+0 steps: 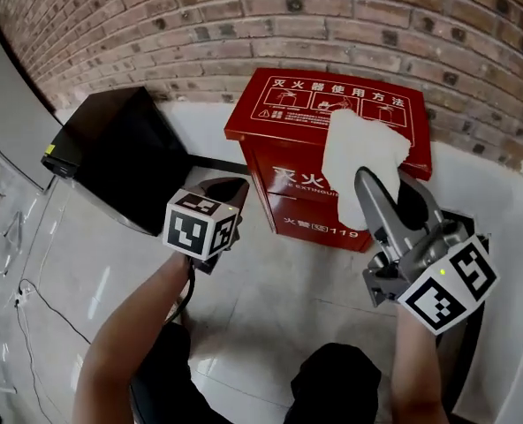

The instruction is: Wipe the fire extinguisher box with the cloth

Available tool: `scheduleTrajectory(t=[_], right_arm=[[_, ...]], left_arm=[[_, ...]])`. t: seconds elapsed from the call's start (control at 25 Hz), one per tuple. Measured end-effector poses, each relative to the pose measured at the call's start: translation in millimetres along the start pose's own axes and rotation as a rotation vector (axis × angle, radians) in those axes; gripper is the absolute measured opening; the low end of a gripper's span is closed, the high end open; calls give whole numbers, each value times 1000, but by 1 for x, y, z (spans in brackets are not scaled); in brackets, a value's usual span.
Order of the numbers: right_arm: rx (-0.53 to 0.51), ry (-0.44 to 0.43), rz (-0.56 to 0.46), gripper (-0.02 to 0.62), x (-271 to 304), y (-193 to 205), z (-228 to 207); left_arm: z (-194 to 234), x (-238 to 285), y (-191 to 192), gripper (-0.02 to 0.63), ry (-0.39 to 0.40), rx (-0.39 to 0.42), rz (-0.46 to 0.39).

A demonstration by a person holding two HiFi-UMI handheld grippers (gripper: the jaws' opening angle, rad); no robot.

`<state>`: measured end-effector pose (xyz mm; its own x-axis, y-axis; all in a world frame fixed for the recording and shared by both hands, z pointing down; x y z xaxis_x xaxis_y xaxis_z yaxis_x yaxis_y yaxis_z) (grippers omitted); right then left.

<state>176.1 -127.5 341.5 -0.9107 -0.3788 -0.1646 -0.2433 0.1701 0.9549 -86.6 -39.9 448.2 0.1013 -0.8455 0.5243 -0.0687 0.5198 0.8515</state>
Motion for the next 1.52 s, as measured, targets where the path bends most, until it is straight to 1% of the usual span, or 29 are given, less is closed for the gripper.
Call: scheduleTrajectory(t=[0.08,0.16,0.24,0.32,0.4,0.48,0.6,0.72,0.8,0.88,1.0,1.08,1.16,1.2,1.24,1.36,1.44,1.52], right_arm=[[-13,-27,39,78,30,22,34],[-22,-43,97,78,64,54,70],[-29,-19,174,80,100,92,98],[-50,35,257,80,133,130,117],[-70,102,325,81,164,163,132],[-66,185,384,81,191,187,141],[-48,311,499,81,220,215,149],[-77,422,616,81,240,237,150],[-112,467,664,81,253,247,150],[-133,505,683,81,262,256,149],[-99,561,684,81,265,272,140],[-48,589,673,81,270,283,132],[7,626,670,83,266,299,128],[38,654,667,83,264,309,126],[76,686,661,83,262,320,123],[189,794,614,83,258,363,114],[269,894,568,81,249,393,104],[404,999,512,81,233,424,97]], left_arm=[[30,-2,14,0,31,-38,-12],[67,-8,32,0,47,-73,-2],[104,-15,46,0,61,-100,1],[135,-19,57,0,91,-103,6],[161,-23,68,0,129,-83,28],[184,-25,75,0,169,-54,63],[217,-27,78,0,230,-21,116],[241,-28,73,0,302,-35,125],[252,-26,69,0,340,-44,130],[254,-23,70,0,371,-34,156],[249,-17,78,0,400,-22,218],[254,-9,81,0,393,-56,242],[254,3,88,0,415,-90,266],[253,11,94,0,436,-89,275],[254,21,101,0,456,-72,283],[259,61,131,0,496,9,301],[257,90,151,0,540,10,310],[249,114,173,0,590,29,339]])
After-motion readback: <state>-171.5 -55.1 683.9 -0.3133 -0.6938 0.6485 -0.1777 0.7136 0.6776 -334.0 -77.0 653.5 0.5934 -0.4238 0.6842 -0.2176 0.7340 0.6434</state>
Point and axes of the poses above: the fingertips, and each gripper's own axes: x forward along the fingers, z to its left, y out of its underside, the point moved 7 cm from there along -x, backward along the fingers, and after that the axes turned 13 degrees about y, right-handed, at the moved point
